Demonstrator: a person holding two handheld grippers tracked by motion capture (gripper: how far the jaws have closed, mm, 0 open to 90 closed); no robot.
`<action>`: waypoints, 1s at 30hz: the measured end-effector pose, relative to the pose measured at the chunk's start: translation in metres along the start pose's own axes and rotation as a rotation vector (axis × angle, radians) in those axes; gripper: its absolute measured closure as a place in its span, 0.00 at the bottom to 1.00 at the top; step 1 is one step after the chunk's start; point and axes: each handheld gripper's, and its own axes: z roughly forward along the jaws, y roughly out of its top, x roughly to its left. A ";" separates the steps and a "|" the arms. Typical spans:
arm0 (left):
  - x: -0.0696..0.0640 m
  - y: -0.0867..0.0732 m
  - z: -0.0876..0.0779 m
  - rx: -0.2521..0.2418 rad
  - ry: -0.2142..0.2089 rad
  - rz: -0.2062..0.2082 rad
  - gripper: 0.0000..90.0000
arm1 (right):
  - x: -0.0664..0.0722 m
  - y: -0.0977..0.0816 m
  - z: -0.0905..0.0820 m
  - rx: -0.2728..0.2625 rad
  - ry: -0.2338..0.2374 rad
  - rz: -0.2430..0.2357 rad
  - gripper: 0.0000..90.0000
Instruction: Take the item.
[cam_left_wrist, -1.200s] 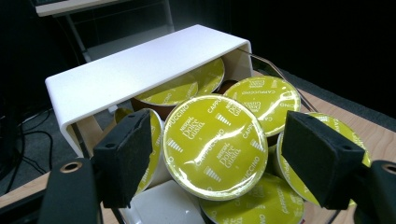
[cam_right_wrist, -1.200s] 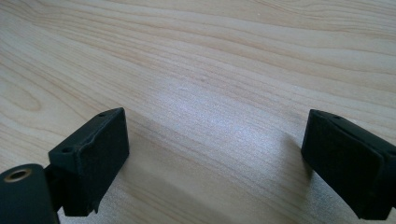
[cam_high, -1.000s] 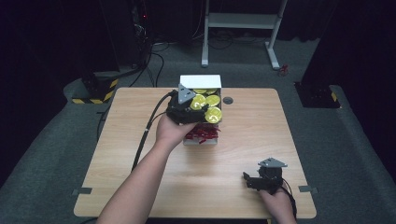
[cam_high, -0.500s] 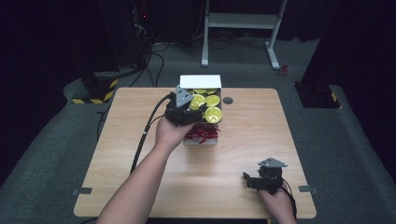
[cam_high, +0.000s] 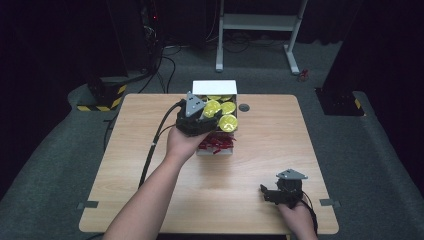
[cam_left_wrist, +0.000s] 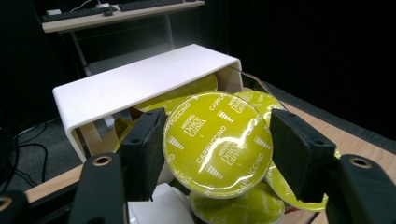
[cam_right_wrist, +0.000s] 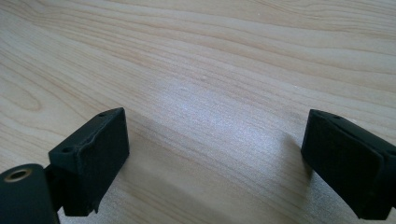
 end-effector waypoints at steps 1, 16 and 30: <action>0.000 0.000 -0.001 -0.004 -0.001 -0.006 0.43 | 0.000 0.000 0.000 0.000 0.000 0.000 0.08; 0.009 0.003 -0.023 -0.029 -0.001 -0.033 0.43 | 0.000 0.000 0.000 0.000 0.000 0.000 0.08; 0.021 -0.002 -0.046 -0.048 0.003 -0.067 0.43 | 0.000 0.000 0.000 0.000 0.000 0.000 0.08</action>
